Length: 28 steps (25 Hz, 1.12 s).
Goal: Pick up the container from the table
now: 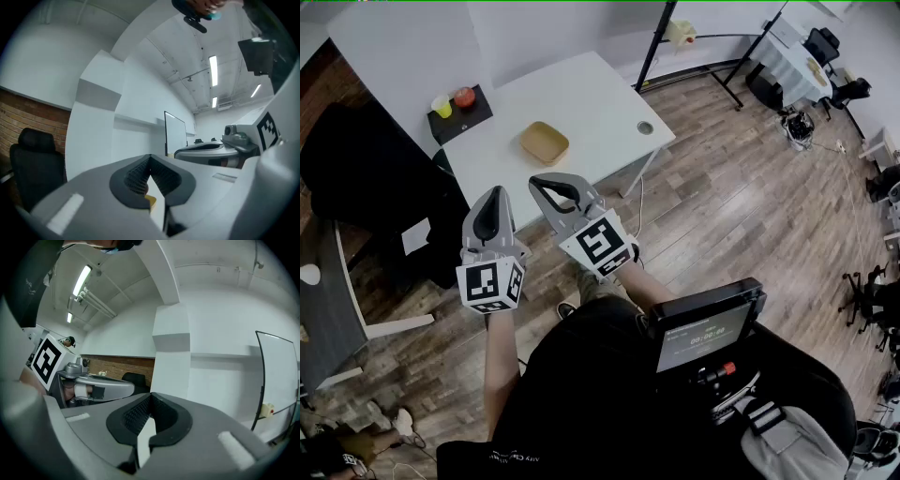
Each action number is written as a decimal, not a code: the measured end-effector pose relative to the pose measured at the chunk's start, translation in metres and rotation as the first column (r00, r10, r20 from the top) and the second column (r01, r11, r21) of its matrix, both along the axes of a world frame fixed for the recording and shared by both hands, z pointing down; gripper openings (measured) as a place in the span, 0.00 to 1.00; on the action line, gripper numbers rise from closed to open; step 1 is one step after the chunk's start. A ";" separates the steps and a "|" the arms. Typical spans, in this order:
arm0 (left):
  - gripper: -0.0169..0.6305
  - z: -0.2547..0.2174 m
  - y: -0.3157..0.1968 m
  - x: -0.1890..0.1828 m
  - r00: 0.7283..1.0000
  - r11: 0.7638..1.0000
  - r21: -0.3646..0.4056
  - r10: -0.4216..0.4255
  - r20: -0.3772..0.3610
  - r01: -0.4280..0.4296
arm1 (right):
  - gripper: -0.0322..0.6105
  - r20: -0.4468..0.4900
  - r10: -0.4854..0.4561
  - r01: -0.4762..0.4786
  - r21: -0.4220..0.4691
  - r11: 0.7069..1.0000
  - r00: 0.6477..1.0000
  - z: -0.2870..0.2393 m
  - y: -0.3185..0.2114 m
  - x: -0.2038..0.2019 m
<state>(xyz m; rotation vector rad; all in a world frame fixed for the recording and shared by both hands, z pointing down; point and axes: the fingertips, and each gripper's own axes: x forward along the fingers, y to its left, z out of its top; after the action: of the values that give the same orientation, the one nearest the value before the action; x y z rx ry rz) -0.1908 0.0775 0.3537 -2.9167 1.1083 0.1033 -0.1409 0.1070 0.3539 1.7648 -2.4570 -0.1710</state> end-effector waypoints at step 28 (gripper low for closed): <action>0.02 0.059 -0.094 0.053 0.995 0.987 -0.147 -0.059 0.079 0.070 | 0.17 0.053 -0.028 0.033 -0.106 0.994 0.998 0.049 -0.099 0.077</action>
<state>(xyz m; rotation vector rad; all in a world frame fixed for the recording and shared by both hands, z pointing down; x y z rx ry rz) -0.1380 -0.0165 0.4126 -2.9808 1.2495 -0.0929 -0.0636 0.0075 0.4026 1.7095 -2.4790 0.0042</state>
